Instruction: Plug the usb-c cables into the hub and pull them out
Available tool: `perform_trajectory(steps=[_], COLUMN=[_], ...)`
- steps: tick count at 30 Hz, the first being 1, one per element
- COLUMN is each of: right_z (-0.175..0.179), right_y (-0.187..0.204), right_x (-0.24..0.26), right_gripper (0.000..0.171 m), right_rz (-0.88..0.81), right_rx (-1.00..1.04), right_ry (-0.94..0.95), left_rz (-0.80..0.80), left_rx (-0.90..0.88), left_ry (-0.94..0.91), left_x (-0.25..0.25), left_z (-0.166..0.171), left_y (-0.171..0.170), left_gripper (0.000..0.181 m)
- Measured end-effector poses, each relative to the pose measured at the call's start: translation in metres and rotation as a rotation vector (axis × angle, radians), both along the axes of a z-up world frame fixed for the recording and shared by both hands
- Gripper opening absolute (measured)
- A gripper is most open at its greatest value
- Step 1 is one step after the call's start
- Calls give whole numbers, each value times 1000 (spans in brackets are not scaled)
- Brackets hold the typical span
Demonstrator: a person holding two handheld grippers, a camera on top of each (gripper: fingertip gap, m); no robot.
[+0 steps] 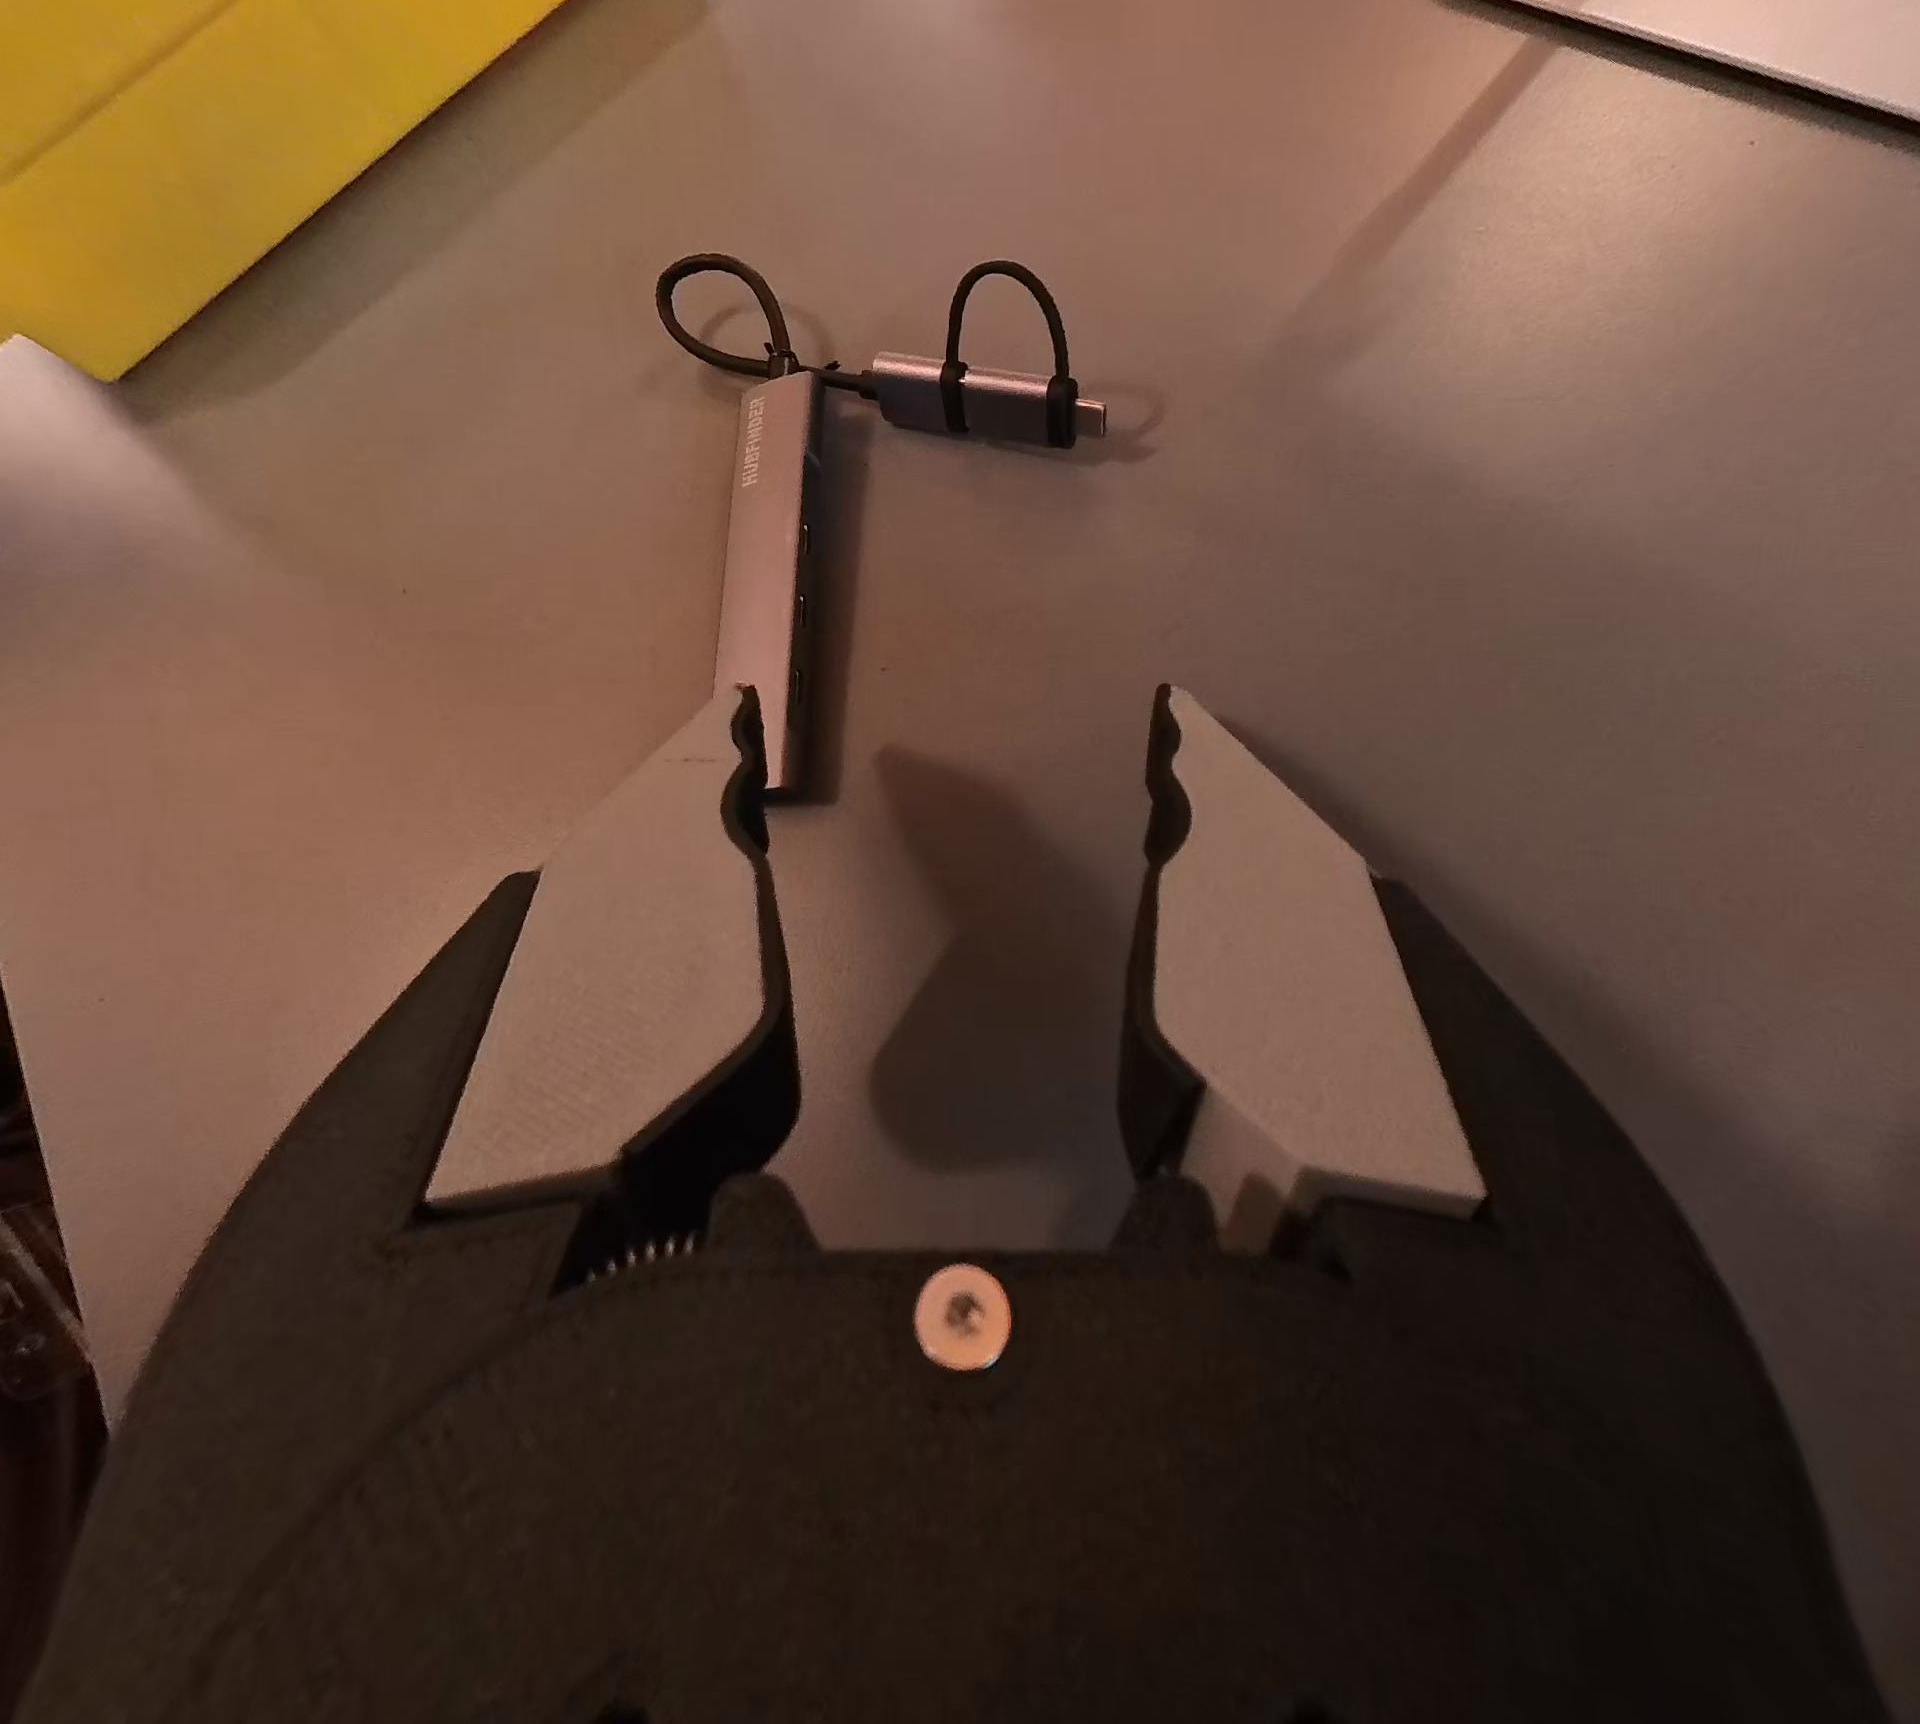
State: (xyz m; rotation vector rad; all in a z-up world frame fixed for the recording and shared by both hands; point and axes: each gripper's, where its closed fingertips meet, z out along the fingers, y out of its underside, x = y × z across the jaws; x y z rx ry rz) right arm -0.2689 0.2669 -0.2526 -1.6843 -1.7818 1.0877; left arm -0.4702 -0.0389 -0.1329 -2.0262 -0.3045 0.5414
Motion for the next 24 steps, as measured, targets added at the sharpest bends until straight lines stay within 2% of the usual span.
perform_trajectory(steps=[1,3,5,10,15,21,24], right_z=[0,1,1,5,33,68,72], right_y=[0,0,0,-3,-19,-71,-98], right_x=[0,0,0,0,-2,9,13], right_gripper=[72,72,72,72,68,70,80], right_rz=[0,0,1,15,91,333,436], right_rx=[3,9,15,41,68,-59,-115], right_ry=[1,5,11,37,205,380,403], left_rz=[13,36,-9,-304,-582,-692,-697], left_rx=[64,206,339,506,545,506,483], left_ry=[31,93,128,21,-138,-223,-298], left_x=[0,4,18,76,132,182,201], left_z=[16,50,78,106,107,90,69], left_y=[-2,-8,-11,5,40,97,133], left_gripper=[1,1,2,1,2,1,2])
